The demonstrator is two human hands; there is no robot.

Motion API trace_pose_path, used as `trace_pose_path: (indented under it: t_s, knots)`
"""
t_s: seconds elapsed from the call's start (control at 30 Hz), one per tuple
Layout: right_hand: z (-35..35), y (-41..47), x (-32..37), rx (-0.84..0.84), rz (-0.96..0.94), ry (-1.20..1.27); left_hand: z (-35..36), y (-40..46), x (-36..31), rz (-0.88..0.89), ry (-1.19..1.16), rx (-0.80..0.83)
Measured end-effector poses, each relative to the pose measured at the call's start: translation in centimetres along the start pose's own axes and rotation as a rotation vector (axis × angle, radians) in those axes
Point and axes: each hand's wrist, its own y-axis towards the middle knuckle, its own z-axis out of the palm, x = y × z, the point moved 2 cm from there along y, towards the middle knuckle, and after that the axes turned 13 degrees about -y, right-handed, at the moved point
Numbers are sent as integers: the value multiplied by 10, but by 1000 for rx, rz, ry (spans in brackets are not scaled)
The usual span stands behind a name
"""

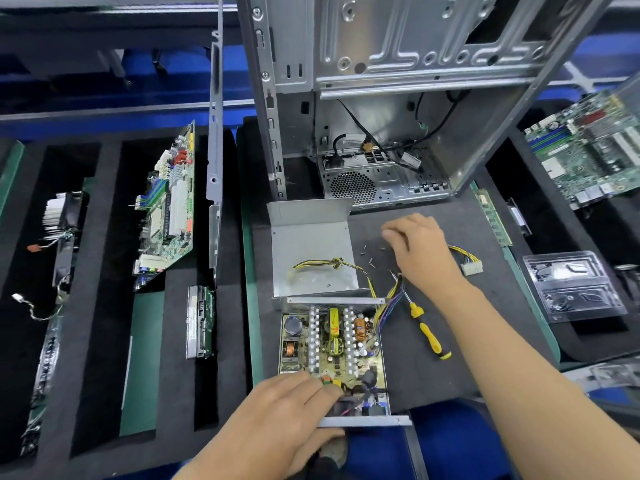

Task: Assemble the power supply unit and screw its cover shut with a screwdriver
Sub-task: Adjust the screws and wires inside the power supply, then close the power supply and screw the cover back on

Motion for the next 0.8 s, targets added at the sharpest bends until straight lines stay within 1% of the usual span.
trace_pose_path:
  t_s: [0.07, 0.1, 0.17, 0.23, 0.27, 0.33, 0.37, 0.43, 0.5, 0.57, 0.7, 0.8]
  knots:
    - [-12, -11, -1, -109, -18, 83, -10, 4, -3, -10, -11, -6]
    - [-16, -16, -2, -113, -24, 88, -14, 6, -5, -16, -22, 7]
    - [-18, -21, -6, -46, -7, 40, -22, 8, -8, -53, -56, 39]
    - [-13, -21, -8, 50, 1, -36, -31, 9, -11, -128, -112, 81]
    - [-10, -18, -6, 92, -8, -47, -35, 9, -12, -182, -164, 101]
    - [-6, -12, 4, 156, -30, -48, -43, 10, -11, -354, -339, 138]
    - [-4, -9, 8, 177, -45, -80, -46, 10, -9, -439, -429, 156]
    - [4, -8, 14, 214, -77, -185, -52, 11, -7, -557, -561, 177]
    - [10, -13, 13, 274, -91, -249, -59, 17, -6, -621, -689, 190]
    - [13, -18, 6, 327, -64, -238, -67, 26, -2, -674, -772, 194]
    - [13, -25, -3, 318, -11, -124, -78, 47, 17, -767, -812, 175]
    - [15, -27, -5, 318, -23, -146, -80, 61, 26, -784, -818, 176]
